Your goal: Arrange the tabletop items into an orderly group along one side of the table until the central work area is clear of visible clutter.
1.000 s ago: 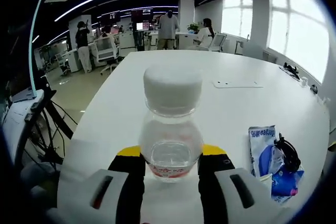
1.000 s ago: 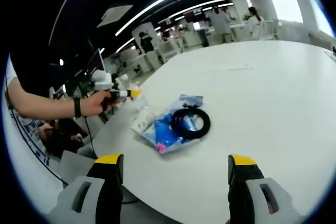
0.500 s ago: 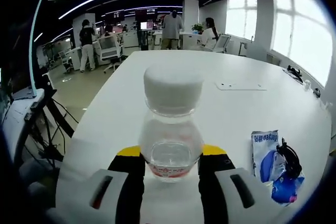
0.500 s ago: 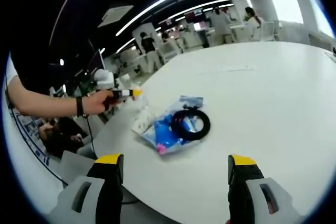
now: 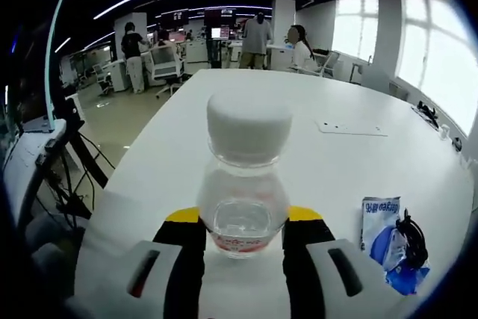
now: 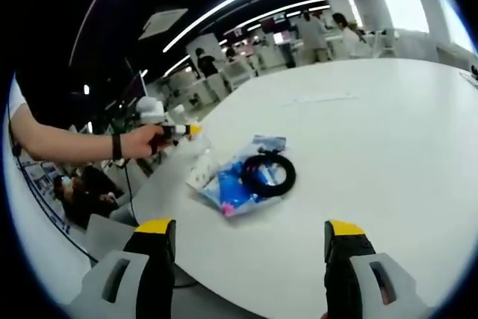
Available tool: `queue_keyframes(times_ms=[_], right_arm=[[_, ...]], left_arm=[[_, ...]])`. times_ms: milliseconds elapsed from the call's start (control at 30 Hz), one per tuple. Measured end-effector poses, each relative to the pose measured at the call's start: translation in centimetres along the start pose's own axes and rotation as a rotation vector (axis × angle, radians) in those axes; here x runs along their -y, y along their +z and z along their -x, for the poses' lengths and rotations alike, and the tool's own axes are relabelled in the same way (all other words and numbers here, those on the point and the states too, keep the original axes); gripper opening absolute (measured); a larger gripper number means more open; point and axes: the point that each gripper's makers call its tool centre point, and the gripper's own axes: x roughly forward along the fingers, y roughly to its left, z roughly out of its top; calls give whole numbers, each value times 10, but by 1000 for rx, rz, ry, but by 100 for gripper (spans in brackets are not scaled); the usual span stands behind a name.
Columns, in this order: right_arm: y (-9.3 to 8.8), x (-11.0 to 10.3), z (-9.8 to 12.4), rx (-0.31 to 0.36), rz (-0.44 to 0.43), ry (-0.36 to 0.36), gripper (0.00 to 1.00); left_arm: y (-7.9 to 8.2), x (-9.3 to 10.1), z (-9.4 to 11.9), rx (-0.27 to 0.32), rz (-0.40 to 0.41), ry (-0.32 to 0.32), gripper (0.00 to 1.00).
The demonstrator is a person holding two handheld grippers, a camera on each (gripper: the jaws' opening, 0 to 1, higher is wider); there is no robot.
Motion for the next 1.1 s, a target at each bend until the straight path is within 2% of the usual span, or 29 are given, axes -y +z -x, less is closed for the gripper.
queue_keyframes(times_ms=[167,267,333,467,500,633,733,833,933,1100], right_arm=[[2,-1,-1,0,3,4,83],[5,-1,-4,6,2,13,83],[7,-1,-6,11,0,17,83],[7,-3,-8,12,2,25,83],[7,-4,-9,11,4,27,83],[5,-4,-10,11,3,32,83],[2,-5,-10,9,3,37,83],[0,-5,-11,6,4,39,83],[-1,-6,-11,8,1,44,84],[0,-8,-10,8,6,51,84]], left_arm=[[0,1,1,-17,30,-20,40],[2,6,2,-15,92,-66,47],[5,14,8,-14,69,-70,49],[9,13,17,-9,63,-86,49],[8,16,26,-7,63,-91,49],[-3,10,41,-4,72,-94,52],[-9,4,44,-8,96,-107,52],[-18,5,56,-5,104,-102,49],[-27,17,71,-6,110,-132,48],[-40,21,86,-17,103,-152,50]])
